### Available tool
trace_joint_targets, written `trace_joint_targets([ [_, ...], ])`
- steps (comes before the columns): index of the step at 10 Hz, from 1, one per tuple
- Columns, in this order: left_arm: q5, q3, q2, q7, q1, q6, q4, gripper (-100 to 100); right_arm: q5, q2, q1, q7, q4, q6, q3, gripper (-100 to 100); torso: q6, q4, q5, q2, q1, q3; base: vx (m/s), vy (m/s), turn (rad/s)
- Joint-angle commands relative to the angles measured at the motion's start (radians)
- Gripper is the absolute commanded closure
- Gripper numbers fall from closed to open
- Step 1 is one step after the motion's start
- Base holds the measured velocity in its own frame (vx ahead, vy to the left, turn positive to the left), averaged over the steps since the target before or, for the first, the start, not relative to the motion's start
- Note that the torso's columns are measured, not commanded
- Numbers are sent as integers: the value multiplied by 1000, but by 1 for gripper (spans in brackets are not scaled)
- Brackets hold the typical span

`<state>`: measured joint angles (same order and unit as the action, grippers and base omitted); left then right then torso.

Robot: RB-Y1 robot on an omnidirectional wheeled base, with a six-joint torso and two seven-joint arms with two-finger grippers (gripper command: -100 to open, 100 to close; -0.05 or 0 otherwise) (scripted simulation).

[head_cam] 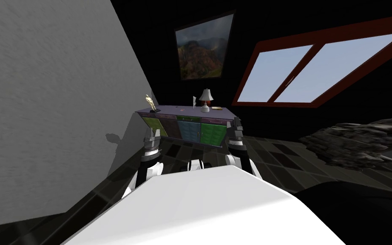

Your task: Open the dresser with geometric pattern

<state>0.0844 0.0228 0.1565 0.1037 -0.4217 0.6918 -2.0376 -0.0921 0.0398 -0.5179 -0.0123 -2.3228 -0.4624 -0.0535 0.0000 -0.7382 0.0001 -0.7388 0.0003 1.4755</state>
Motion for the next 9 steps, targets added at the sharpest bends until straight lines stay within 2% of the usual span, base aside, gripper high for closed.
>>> trace_joint_targets([
  [1, -17, -1, 7, 7, 27, 41, 80, -100, 0, 0, 0, 0, 0, 0, 0, 0, 0, 0, 0, 1, 0, 1, 105, -14, -46],
  [6, -50, 2, 7, 20, 91, 118, 253, -100, 0, 0, 0, 0, 0, 0, 0, 0, 0, 0, 0, 0, 0, 0, 121, 1, -48],
  [9, -65, 4, 3, 25, 119, 150, 330, -100, 0, 0, 0, 0, 0, 0, 0, 0, 0, 1, 0, 2, -1, 1, 127, -1, -44],
])
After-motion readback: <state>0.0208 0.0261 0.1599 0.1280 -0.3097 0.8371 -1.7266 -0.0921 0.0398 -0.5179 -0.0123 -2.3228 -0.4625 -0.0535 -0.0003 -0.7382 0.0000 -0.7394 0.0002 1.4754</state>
